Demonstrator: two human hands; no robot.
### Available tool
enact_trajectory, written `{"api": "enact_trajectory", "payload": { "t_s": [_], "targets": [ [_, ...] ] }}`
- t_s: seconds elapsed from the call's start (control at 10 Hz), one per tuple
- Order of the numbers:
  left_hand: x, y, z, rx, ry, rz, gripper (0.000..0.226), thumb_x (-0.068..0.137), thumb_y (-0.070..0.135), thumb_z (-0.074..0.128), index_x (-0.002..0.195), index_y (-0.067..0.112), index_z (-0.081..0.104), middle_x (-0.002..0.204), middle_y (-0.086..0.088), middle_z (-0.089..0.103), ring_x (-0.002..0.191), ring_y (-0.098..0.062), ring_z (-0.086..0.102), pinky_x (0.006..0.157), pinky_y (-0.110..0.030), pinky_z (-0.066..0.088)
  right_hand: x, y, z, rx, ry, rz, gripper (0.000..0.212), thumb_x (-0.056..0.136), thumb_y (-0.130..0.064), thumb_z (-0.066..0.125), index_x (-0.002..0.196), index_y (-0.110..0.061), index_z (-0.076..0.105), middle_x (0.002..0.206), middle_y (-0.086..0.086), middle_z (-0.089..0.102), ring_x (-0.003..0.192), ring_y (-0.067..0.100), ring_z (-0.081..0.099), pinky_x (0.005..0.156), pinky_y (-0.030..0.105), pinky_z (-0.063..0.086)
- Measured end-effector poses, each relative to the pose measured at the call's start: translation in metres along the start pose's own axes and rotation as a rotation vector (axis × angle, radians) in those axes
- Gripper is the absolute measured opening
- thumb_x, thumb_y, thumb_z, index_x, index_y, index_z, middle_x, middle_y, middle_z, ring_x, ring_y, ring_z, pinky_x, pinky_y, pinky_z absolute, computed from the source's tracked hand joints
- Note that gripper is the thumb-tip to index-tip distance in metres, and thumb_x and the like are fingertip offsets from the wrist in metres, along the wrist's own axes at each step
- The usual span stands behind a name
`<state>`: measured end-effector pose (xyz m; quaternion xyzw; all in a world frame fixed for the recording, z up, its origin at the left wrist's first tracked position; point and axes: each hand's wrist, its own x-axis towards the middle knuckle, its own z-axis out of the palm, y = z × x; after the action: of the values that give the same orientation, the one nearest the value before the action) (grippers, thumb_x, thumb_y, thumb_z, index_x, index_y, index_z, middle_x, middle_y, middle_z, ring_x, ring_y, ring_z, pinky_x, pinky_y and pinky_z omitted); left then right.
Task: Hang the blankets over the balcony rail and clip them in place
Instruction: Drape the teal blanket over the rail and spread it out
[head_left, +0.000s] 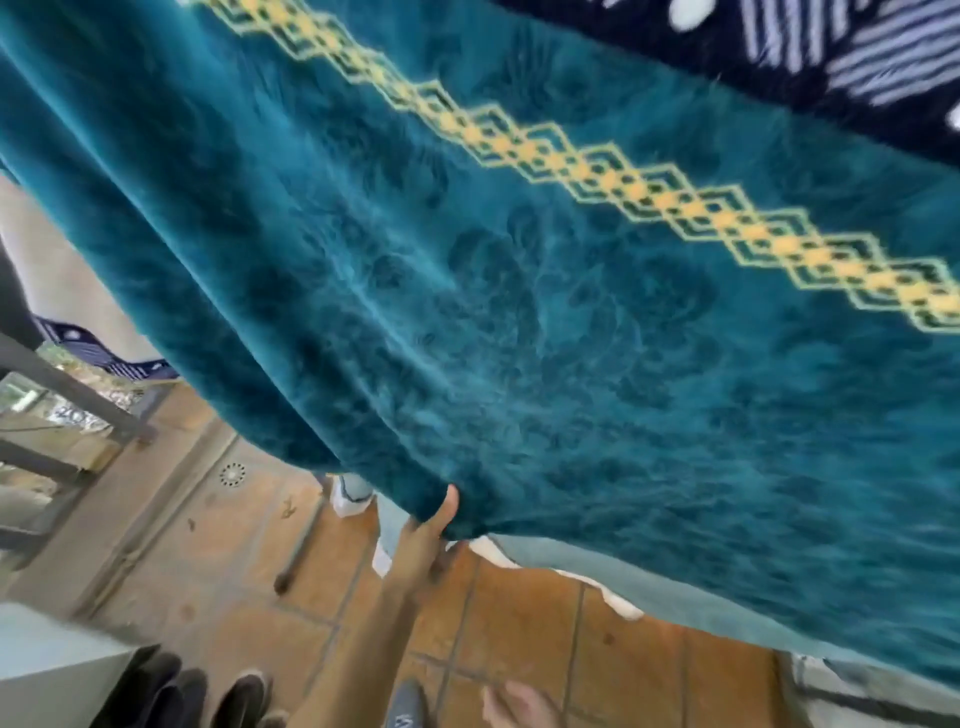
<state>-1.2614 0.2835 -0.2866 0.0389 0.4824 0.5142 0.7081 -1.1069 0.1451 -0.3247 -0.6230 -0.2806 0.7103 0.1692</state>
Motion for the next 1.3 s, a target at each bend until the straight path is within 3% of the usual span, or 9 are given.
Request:
{"api": "enact_trajectory", "payload": {
  "t_s": [0.1, 0.2, 0.4, 0.5, 0.6, 0.9, 1.0, 1.1, 1.3],
  "targets": [
    [-0.014, -0.021, -0.011, 0.073, 0.0, 0.075, 0.039, 0.095, 0.027, 0.063, 0.131, 0.014, 0.058, 0.129, -0.005, 0.065, 0.12, -0.026, 0.061, 0.103, -0.05, 0.046, -0.017, -0.057, -0.014, -0.018, 0.169, 0.068, 0.057, 0.071, -0.027, 0.084, 0.114, -0.004, 0.055, 0.07, -0.002, 0.074, 0.036, 0.015, 0.051, 0.032, 0.019, 0.031],
    [-0.037, -0.051, -0.03, 0.241, 0.174, 0.14, 0.023, 0.092, 0.019, 0.065, 0.114, 0.014, 0.067, 0.115, -0.004, 0.072, 0.106, -0.018, 0.069, 0.084, -0.032, 0.057, -0.002, -0.079, 0.0, 0.08, 0.139, -0.022, 0.036, 0.083, -0.031, 0.07, 0.108, -0.006, 0.061, 0.065, -0.001, 0.066, 0.047, 0.013, 0.051, 0.037, 0.02, 0.032],
    [-0.065, -0.067, -0.065, 0.351, 0.355, 0.197, 0.013, 0.091, 0.003, 0.062, 0.103, 0.004, 0.068, 0.099, -0.004, 0.073, 0.078, 0.0, 0.071, 0.063, -0.013, 0.053, 0.022, -0.07, 0.029, 0.172, 0.179, -0.06, 0.033, 0.085, -0.026, 0.071, 0.116, -0.019, 0.06, 0.096, -0.007, 0.069, 0.065, 0.001, 0.065, 0.047, 0.018, 0.049],
    [-0.056, -0.065, -0.08, 0.348, 0.354, 0.237, 0.009, 0.091, 0.002, 0.062, 0.097, 0.006, 0.068, 0.087, 0.009, 0.074, 0.072, 0.007, 0.069, 0.06, -0.01, 0.05, 0.045, -0.053, 0.047, -0.062, 0.252, -0.099, 0.057, 0.079, -0.058, 0.066, 0.127, -0.028, 0.054, 0.131, -0.009, 0.058, 0.11, 0.009, 0.06, 0.087, 0.035, 0.056],
    [-0.034, -0.062, -0.095, 0.399, 0.347, 0.24, 0.011, 0.09, 0.011, 0.067, 0.086, 0.021, 0.068, 0.073, 0.019, 0.072, 0.071, 0.007, 0.067, 0.06, -0.011, 0.05, 0.068, -0.05, 0.057, -0.239, 0.269, -0.133, 0.059, 0.084, -0.057, 0.059, 0.135, -0.027, 0.049, 0.138, -0.003, 0.053, 0.12, 0.02, 0.054, 0.099, 0.045, 0.048],
    [0.046, -0.086, -0.118, 0.488, 0.344, 0.163, 0.038, 0.087, 0.038, 0.07, 0.058, 0.019, 0.054, 0.051, 0.011, 0.056, 0.049, -0.005, 0.052, 0.049, -0.023, 0.04, 0.149, -0.048, 0.036, -0.451, 0.326, 0.095, 0.05, 0.089, -0.059, 0.051, 0.11, -0.014, 0.057, 0.107, 0.007, 0.065, 0.091, 0.024, 0.062, 0.08, 0.042, 0.055],
    [0.062, -0.109, -0.129, 0.521, 0.377, 0.109, 0.038, 0.083, 0.045, 0.07, 0.069, 0.01, 0.063, 0.067, -0.004, 0.069, 0.065, -0.022, 0.065, 0.062, -0.041, 0.052, 0.161, -0.039, 0.027, -0.592, 0.342, 0.172, 0.051, 0.09, -0.059, 0.05, 0.102, -0.01, 0.06, 0.073, 0.002, 0.056, 0.062, 0.018, 0.054, 0.048, 0.029, 0.041],
    [0.074, -0.126, -0.138, 0.578, 0.394, 0.076, 0.039, 0.084, 0.046, 0.068, 0.065, 0.013, 0.06, 0.067, -0.005, 0.068, 0.065, -0.024, 0.064, 0.06, -0.041, 0.051, 0.175, -0.023, 0.021, -0.575, 0.355, 0.23, 0.046, 0.09, -0.058, 0.051, 0.099, -0.013, 0.056, 0.061, -0.003, 0.041, 0.052, 0.014, 0.04, 0.045, 0.025, 0.032],
    [0.081, -0.145, -0.142, 0.604, 0.355, -0.037, 0.045, 0.088, 0.048, 0.064, 0.055, 0.025, 0.045, 0.056, 0.006, 0.051, 0.059, -0.02, 0.051, 0.05, -0.029, 0.033, 0.188, -0.001, 0.009, -0.514, 0.347, 0.247, 0.064, 0.077, -0.066, 0.059, 0.11, -0.012, 0.065, 0.105, 0.012, 0.07, 0.096, 0.03, 0.064, 0.083, 0.043, 0.051]
  ]
}}
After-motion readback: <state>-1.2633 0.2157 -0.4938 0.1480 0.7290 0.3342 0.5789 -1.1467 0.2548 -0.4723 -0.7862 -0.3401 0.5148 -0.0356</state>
